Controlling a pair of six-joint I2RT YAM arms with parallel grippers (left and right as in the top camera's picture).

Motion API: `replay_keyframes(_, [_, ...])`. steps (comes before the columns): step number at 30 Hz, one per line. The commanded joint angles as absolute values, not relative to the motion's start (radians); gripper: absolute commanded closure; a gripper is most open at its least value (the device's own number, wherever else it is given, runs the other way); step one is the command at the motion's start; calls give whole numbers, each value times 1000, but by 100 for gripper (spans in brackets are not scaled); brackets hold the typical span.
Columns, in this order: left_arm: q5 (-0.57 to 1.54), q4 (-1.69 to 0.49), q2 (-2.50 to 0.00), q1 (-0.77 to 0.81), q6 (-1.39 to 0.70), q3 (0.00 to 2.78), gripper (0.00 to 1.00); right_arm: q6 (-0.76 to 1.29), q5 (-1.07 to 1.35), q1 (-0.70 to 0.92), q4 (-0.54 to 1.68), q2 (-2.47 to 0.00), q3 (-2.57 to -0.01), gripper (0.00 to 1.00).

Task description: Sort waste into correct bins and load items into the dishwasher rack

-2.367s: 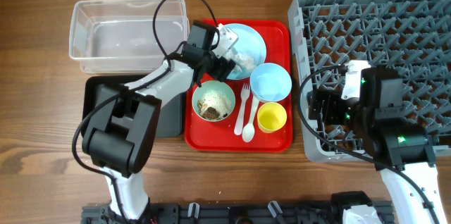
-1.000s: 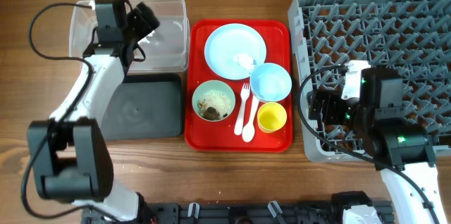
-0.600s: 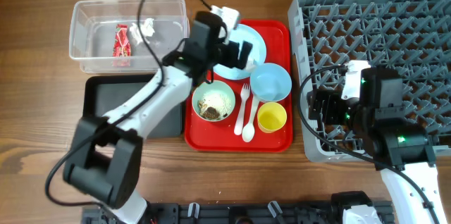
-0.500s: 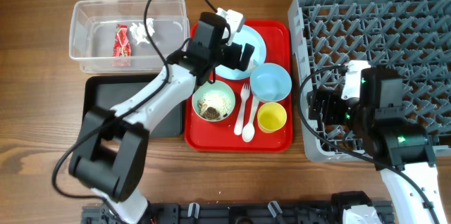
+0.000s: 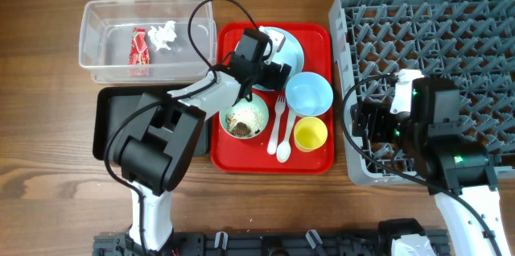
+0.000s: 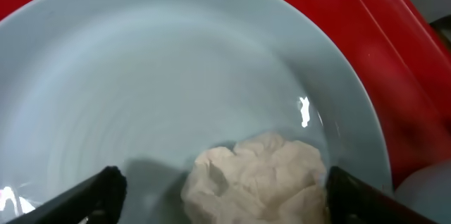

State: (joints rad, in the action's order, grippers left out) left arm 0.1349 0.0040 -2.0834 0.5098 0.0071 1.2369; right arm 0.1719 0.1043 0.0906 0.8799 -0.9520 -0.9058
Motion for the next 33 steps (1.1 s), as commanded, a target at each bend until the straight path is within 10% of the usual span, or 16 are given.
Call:
replay_keyframes(1, [133,-17,-2116,520,12,1246,34,187,105,91,884,-952,-923,0])
replay_keyframes(3, [129,-15,-2115,517,12,1246,71,187,105,91,883,-952,-923,0])
replay_keyframes(6, [129,-26,-2107,514,12,1246,95,186,105,91,885,-952,-923,0])
replay_keyframes(24, [-164,-280,-1697,189,-151,1245,92,186,105,91,883,-952,-923,0])
replay_keyframes(28, [-117,-307,-1738,107,-226,1245,81,186,105,91,884,-952,-923,0])
replay_keyframes(31, [-117,-331,-1745,92,-225,1245,17,187,105,91,884,-952,-923,0])
replay_keyframes(33, [-117,-331,-1733,93,-225,1245,0,187,105,91,884,-952,-923,0])
